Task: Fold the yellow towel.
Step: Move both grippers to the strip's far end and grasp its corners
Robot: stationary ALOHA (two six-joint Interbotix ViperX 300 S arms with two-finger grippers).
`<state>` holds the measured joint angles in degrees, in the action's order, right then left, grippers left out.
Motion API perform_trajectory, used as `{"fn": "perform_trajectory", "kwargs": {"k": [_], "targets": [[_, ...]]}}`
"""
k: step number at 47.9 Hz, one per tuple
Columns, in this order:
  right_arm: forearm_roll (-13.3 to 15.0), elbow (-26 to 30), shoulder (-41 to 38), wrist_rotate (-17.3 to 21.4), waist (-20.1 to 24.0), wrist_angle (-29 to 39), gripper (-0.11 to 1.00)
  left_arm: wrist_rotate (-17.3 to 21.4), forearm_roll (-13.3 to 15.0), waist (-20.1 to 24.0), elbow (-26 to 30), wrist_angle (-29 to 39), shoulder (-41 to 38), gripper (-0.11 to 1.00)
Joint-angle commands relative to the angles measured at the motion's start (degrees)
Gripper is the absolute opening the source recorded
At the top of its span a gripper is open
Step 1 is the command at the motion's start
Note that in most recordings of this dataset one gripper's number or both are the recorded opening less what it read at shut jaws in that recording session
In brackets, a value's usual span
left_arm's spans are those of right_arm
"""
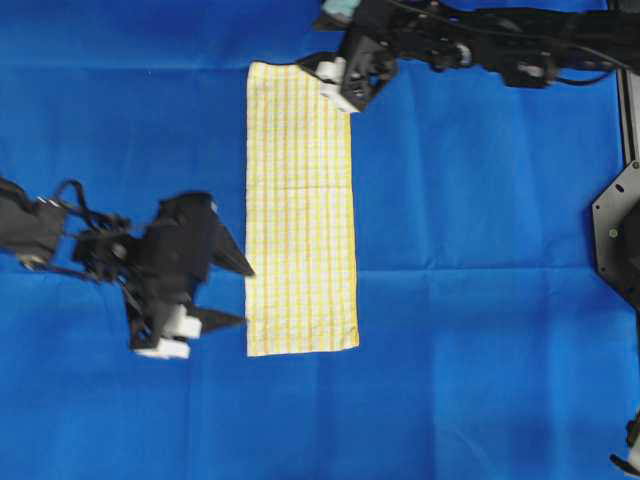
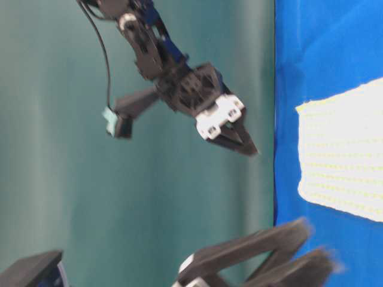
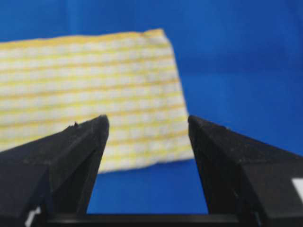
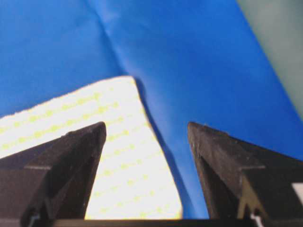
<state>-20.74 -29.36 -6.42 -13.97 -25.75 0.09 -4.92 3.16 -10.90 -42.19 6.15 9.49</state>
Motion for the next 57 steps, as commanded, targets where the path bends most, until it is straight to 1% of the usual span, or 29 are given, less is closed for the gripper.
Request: {"fn": "perform_trajectory", "kwargs": {"k": [1,9,13,18,26,29,33,38,41,52,57], "targets": [[0.0,-2.37,5.36,0.0,0.0,-0.88,0.69,0.09,-0.26,2.11,-1.14,0.53,4.83,0.6],[-0.35,-9.93,12.74,0.18,0.7,-2.46,0.69,0.35,-0.53,6.33,-3.96,0.09,10.72,0.61],[-0.62,-13.54,16.35,0.26,1.93,-3.78,0.69,0.97,-0.53,8.7,-5.63,-1.23,13.71,0.61],[-0.88,-17.67,20.65,0.26,4.31,-5.8,0.69,1.85,-0.53,10.63,-7.65,-3.43,16.26,0.61],[-1.76,-22.94,26.37,0.26,8.44,-8.44,0.7,2.64,-0.53,11.78,-9.67,-5.71,18.72,0.62],[-2.29,-24.08,27.6,0.26,9.58,-9.05,0.7,2.72,-0.53,11.95,-10.37,-6.59,18.9,0.63],[-2.81,-24.87,28.65,0.26,10.28,-9.84,0.7,2.64,-0.62,12.57,-11.34,-8.61,18.28,0.66],[-2.9,-24.87,28.74,0.26,10.28,-10.28,0.7,2.64,-0.53,13.45,-12.39,-11.78,16.87,0.75],[-2.9,-24.61,28.48,0.26,10.28,-10.28,0.7,2.64,-0.53,13.89,-12.66,-12.74,16.17,0.78],[-2.9,-23.03,26.02,0.26,10.11,-10.28,0.7,2.72,-0.62,15.91,-12.3,-13.54,13.89,0.79],[-2.9,-21.71,24.26,0.26,8.26,-10.28,0.7,3.43,-0.62,18.11,-12.04,-15.29,12.22,0.8]]}}
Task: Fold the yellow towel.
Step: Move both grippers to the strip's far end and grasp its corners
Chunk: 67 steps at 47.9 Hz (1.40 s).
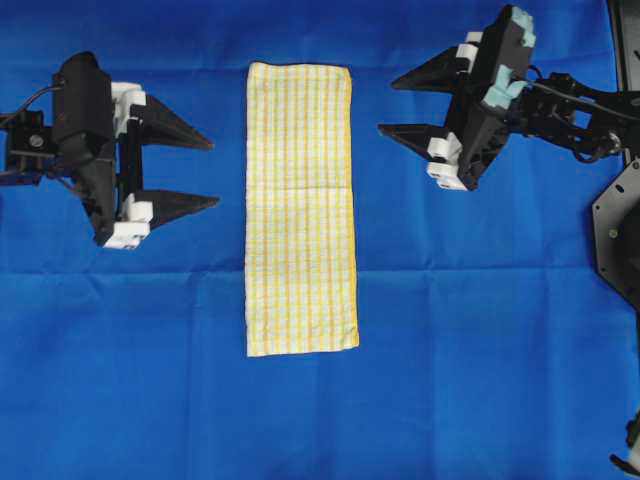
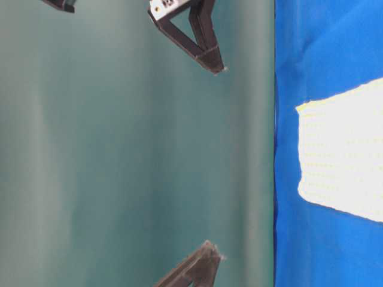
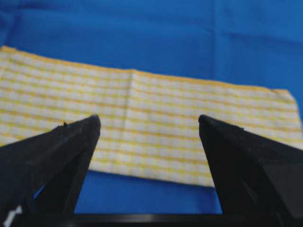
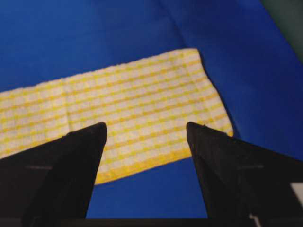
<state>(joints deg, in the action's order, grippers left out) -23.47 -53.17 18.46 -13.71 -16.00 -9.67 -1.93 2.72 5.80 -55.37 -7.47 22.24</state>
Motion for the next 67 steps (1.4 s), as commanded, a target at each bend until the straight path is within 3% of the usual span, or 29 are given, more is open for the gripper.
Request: {"fn": "perform_trajectory", "kwargs": {"k": [1,16,34,48,56,59,62,67], "targets": [[-0.18,2.46,-1.14,0.0,-2.02,-0.53,0.7,0.97,-0.18,2.2,1.32,-2.72,-1.23,0.8],[-0.18,8.96,-12.39,-0.18,-9.84,-0.09,0.74,7.38,-0.09,11.78,6.06,-11.6,-14.77,0.81],[-1.05,15.56,-25.31,0.0,-10.99,0.0,0.74,7.47,-0.18,18.46,12.92,-12.66,-31.03,0.81],[-3.08,17.93,-31.55,0.0,-11.43,-0.09,0.74,7.12,-0.09,21.09,13.62,-15.56,-35.51,0.79],[-5.62,18.11,-33.05,0.09,-11.43,-0.44,0.73,7.03,0.0,21.88,14.24,-16.0,-37.27,0.76],[-6.42,18.11,-33.4,0.0,-11.43,-0.53,0.7,7.03,0.18,22.15,14.77,-15.91,-38.14,0.72],[-6.94,18.11,-33.66,0.09,-11.51,-0.88,0.64,7.29,0.18,22.32,15.29,-15.91,-39.02,0.59],[-7.12,18.02,-33.93,0.0,-11.51,-1.49,0.39,8.44,-0.18,22.32,16.17,-15.91,-40.52,0.31]]}}
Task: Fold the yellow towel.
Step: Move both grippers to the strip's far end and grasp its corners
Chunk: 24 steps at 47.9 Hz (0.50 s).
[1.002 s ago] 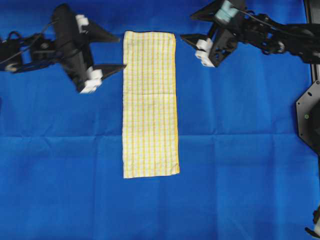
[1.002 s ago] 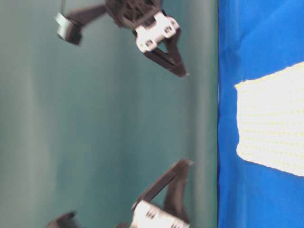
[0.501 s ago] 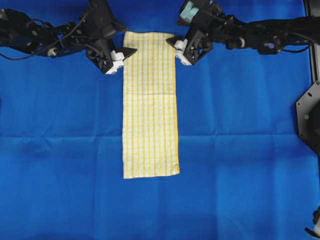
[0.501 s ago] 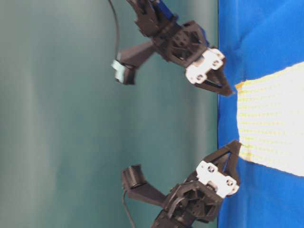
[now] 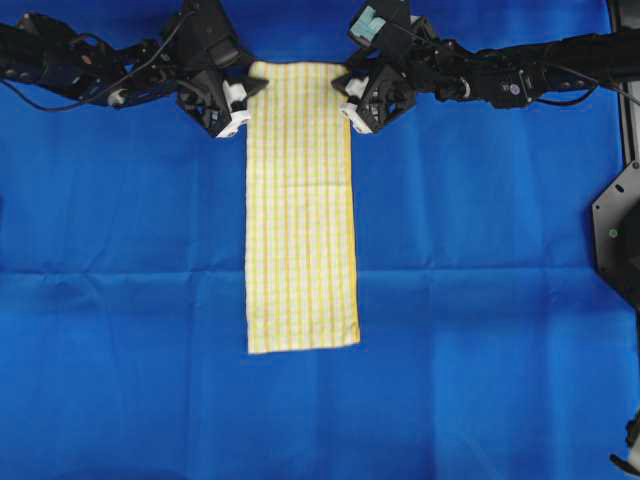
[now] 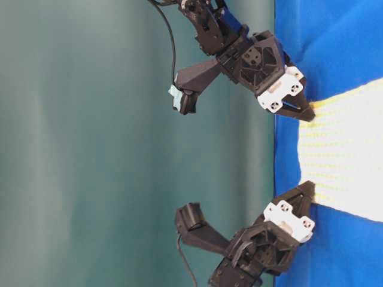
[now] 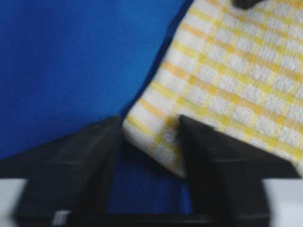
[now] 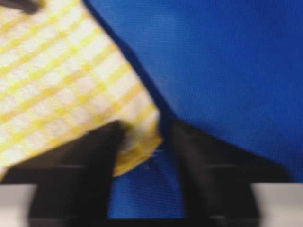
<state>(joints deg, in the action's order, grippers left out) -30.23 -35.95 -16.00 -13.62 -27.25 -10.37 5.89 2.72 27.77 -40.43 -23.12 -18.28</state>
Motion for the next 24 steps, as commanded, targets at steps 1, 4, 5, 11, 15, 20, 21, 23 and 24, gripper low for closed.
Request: {"fn": "perform_trajectory", "kwargs": {"k": [1,4,5,11,15,20,21,23,24], "targets": [[-0.35,0.7,0.44,-0.09,-0.18,-0.97,0.33,0.88,-0.18,0.35,1.41,-0.26,-0.26,0.25],[-0.35,0.7,0.44,-0.09,-0.26,-1.32,0.15,1.93,-0.18,0.26,1.85,-0.26,-0.88,0.11],[-0.44,0.7,0.44,-0.09,-0.26,-1.41,0.1,2.2,-0.18,0.26,1.93,-0.26,-0.88,0.07],[-1.05,0.7,0.44,-0.09,-0.26,-1.58,0.05,3.16,-0.18,0.44,2.29,-0.35,-0.88,0.05],[-1.05,0.7,0.53,-0.09,-0.18,-1.93,0.05,3.16,-0.18,0.53,2.64,-0.35,-0.79,0.05],[-1.05,0.62,0.88,-0.09,-0.26,-2.37,0.05,3.43,-0.18,0.53,2.64,-0.09,0.18,0.05],[-1.05,0.62,0.97,0.0,-0.26,-2.46,0.05,3.52,-0.18,0.53,2.55,-0.09,0.53,0.05],[-1.05,0.62,1.41,-0.09,-0.35,-2.46,0.05,3.96,-0.18,0.7,2.37,0.0,1.41,0.05],[-1.05,0.53,1.67,-0.09,-0.35,-2.46,0.05,4.31,-0.18,0.7,2.29,0.09,1.93,0.05]]}}
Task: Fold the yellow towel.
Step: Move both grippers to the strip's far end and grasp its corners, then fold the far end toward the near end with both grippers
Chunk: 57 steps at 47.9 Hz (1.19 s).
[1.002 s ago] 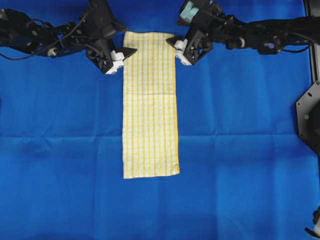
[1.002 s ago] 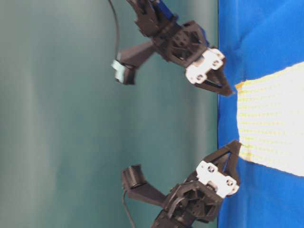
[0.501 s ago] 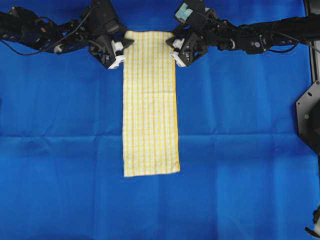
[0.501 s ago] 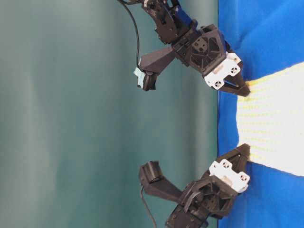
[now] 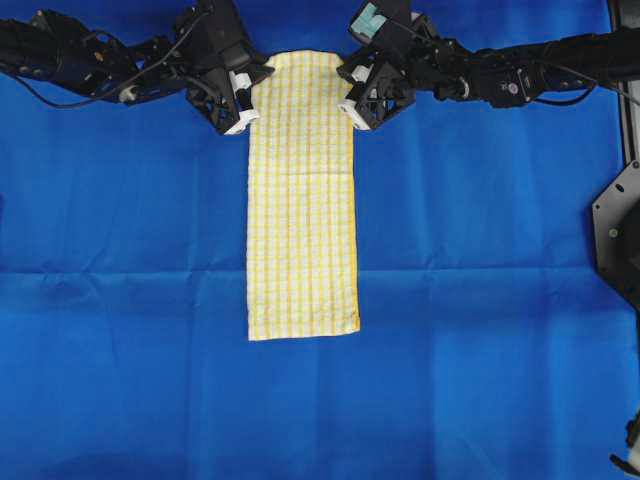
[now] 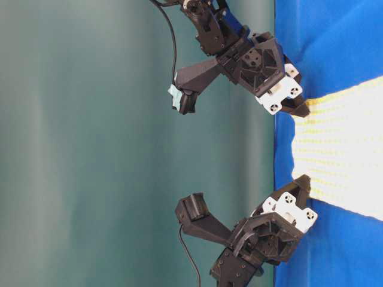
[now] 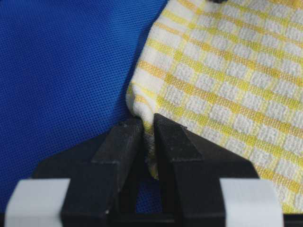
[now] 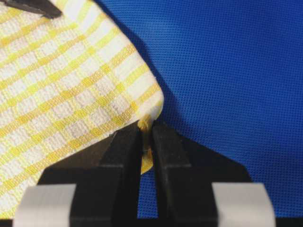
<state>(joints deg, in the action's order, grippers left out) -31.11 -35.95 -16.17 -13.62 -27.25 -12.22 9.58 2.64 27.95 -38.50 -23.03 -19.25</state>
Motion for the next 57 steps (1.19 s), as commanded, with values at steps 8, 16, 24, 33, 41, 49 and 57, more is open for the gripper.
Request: {"fn": "perform_trajectory", "kwargs": {"k": [8,16,24,33,41,49,57], "targets": [[-0.18,0.0,4.13,0.0,-0.35,-0.62,0.05,2.81,-0.09,0.7,0.26,1.41,6.77,0.05],[-0.18,-0.62,6.06,-0.09,-0.35,-0.7,0.05,2.72,-0.09,0.7,0.09,2.64,7.65,0.05],[-0.26,-0.79,6.33,-0.09,0.0,-0.44,0.05,1.58,-0.09,0.18,-0.53,2.9,7.82,0.05],[-0.44,-2.81,7.82,0.09,2.29,-0.35,0.05,0.18,-0.09,-2.2,-2.81,2.9,9.32,0.05],[-2.81,-6.33,10.81,0.53,7.56,-1.23,0.05,-0.35,0.0,-7.21,-6.24,2.55,11.69,0.05],[-6.33,-10.2,13.89,0.62,14.33,-3.43,0.05,-1.14,0.35,-13.18,-8.96,2.46,13.62,0.05],[-10.9,-13.54,15.56,0.62,21.71,-5.63,0.05,-4.57,0.44,-19.95,-10.2,1.49,14.68,0.05]]}}
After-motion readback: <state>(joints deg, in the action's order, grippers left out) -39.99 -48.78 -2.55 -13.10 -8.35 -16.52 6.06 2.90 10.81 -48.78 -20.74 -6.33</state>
